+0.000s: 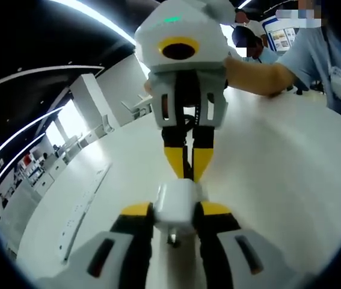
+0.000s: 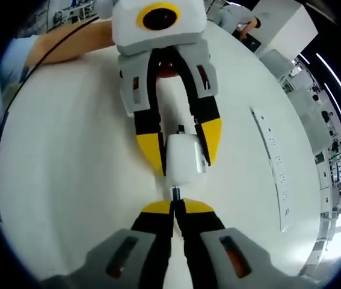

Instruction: Plug the desk Type‑C cable into the charger adapter.

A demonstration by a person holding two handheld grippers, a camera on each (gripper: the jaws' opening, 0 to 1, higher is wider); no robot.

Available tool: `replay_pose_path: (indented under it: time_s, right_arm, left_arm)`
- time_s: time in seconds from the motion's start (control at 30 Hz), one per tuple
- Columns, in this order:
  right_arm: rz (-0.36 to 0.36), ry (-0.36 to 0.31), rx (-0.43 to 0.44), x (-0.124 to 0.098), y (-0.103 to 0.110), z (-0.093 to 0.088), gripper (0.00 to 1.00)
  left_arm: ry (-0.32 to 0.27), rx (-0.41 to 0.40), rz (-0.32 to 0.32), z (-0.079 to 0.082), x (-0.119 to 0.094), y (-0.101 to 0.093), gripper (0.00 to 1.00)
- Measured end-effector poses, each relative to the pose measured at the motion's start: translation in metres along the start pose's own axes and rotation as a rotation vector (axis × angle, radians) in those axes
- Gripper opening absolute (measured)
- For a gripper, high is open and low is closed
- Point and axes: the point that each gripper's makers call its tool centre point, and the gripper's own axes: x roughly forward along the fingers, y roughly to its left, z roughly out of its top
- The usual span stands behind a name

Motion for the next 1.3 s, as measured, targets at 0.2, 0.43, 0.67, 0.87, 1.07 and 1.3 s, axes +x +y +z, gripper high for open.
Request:
replay_pose_path:
  time_s: [0.2,0.43,0.67,0.87,1.07,1.3]
  right_arm:
    - [-0.027,-0.022,-0.034,0.003,-0.001,0.002,0.08]
    - [-0.045,-0.065,-0.094,0.004,-0.005,0.001,0.13]
    - [-0.022,-0.079,-0.108,-0.004,-0.011,-0.01,0.22]
    - [-0.002,-0.117,-0.072,-0.01,-0.015,-0.013,0.2]
    - [0.004,-0.1,-0.071,-0.011,-0.015,-0.02,0.2]
    - [0.013,-0.077,-0.074,-0.01,-0.013,-0.028,0.16]
  left_arm:
    - [-0.007,0.0,-0.007,0.0,0.001,0.001,0.3]
    - [-0.017,0.011,-0.014,0.002,0.002,-0.001,0.3]
    - [-0.024,-0.001,-0.014,0.002,0.003,0.003,0.3]
    - [-0.024,-0.006,-0.013,0.001,0.002,0.003,0.3]
    - [-0.028,-0.007,-0.011,0.001,0.001,0.004,0.3]
    - [-0.027,-0.007,-0.01,0.001,0.0,0.004,0.3]
